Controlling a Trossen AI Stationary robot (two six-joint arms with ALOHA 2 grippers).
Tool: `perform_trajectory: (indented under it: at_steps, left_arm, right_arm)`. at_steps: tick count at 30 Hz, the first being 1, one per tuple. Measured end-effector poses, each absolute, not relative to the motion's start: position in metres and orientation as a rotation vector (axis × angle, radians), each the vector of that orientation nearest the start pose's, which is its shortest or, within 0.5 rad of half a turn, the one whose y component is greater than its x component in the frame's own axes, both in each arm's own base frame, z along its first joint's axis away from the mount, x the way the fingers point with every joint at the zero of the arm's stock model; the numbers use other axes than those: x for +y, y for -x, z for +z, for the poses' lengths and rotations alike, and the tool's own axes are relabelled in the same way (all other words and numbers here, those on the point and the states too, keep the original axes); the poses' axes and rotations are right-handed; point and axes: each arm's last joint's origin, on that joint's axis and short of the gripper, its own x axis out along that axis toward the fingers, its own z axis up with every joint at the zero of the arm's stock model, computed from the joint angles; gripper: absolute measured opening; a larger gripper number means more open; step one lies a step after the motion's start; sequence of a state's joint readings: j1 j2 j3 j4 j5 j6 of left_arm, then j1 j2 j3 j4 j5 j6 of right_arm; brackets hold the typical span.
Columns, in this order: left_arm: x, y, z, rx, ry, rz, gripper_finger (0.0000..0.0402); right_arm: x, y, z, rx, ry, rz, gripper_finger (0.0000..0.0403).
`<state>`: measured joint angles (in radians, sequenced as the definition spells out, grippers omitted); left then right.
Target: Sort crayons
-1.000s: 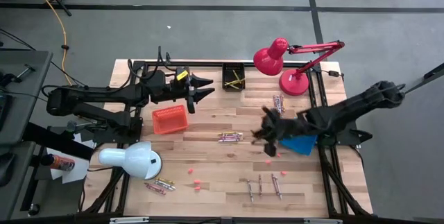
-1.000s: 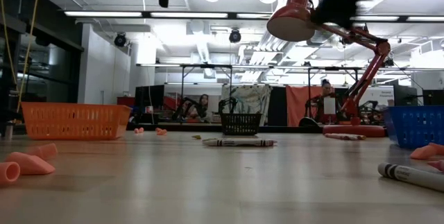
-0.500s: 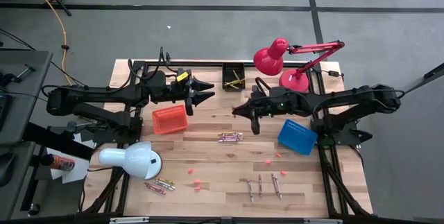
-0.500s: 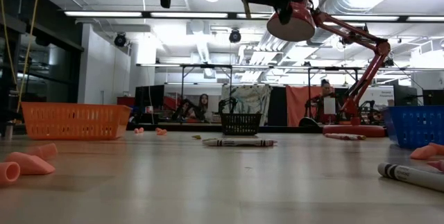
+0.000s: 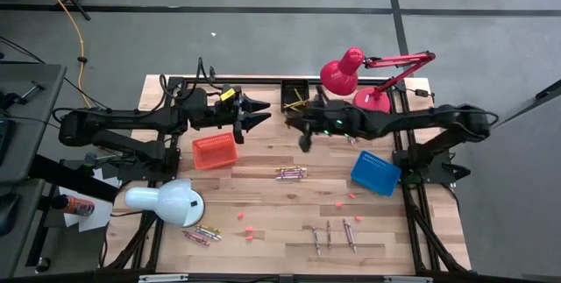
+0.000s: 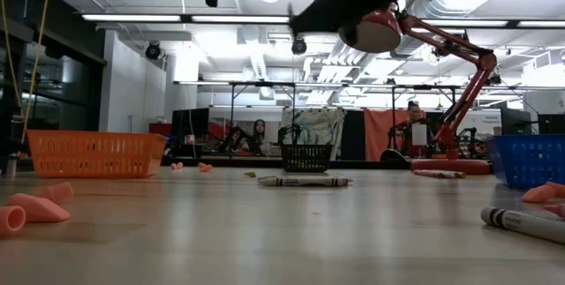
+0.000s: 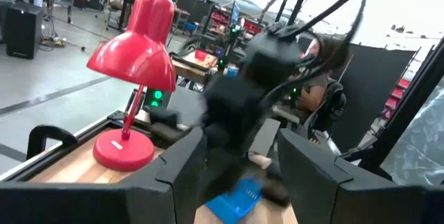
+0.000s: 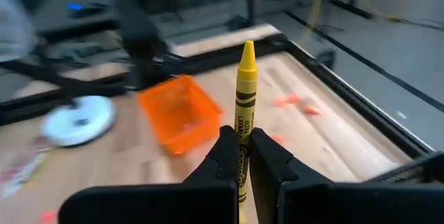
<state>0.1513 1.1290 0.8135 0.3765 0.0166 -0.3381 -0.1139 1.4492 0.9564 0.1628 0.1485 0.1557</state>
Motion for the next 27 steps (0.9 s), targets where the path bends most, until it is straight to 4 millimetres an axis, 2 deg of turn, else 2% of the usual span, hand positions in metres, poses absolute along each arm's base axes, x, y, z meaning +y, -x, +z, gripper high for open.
perform_trajectory:
  at_steps: [5, 9, 14, 17, 22, 27]
  left_arm:
    - [0.038, -0.252, 0.332, -0.112, 0.329, 0.119, 0.0165]
    - [0.038, -0.252, 0.334, -0.133, 0.328, 0.122, 0.0165]
    - [0.038, -0.252, 0.335, -0.141, 0.327, 0.119, 0.0165]
    - [0.038, -0.252, 0.335, -0.146, 0.327, 0.119, 0.0165]
    - [0.038, -0.251, 0.339, -0.183, 0.323, 0.112, 0.0165]
    - [0.038, -0.251, 0.339, -0.186, 0.324, 0.126, 0.0165]
  right_arm:
    - [-0.073, -0.348, 0.242, 0.43, -0.064, -0.545, 0.0]
    - [-0.098, -0.359, 0.219, 0.53, -0.009, -0.764, 0.0004]
    - [-0.117, -0.363, 0.192, 0.606, -0.046, -0.828, 0.0006]
    - [-0.122, -0.363, 0.186, 0.609, -0.076, -0.849, 0.0007]
    - [-0.128, -0.362, 0.186, 0.557, -0.152, -0.891, 0.0012]
    - [-0.133, -0.361, 0.186, 0.546, -0.208, -0.864, 0.0062]
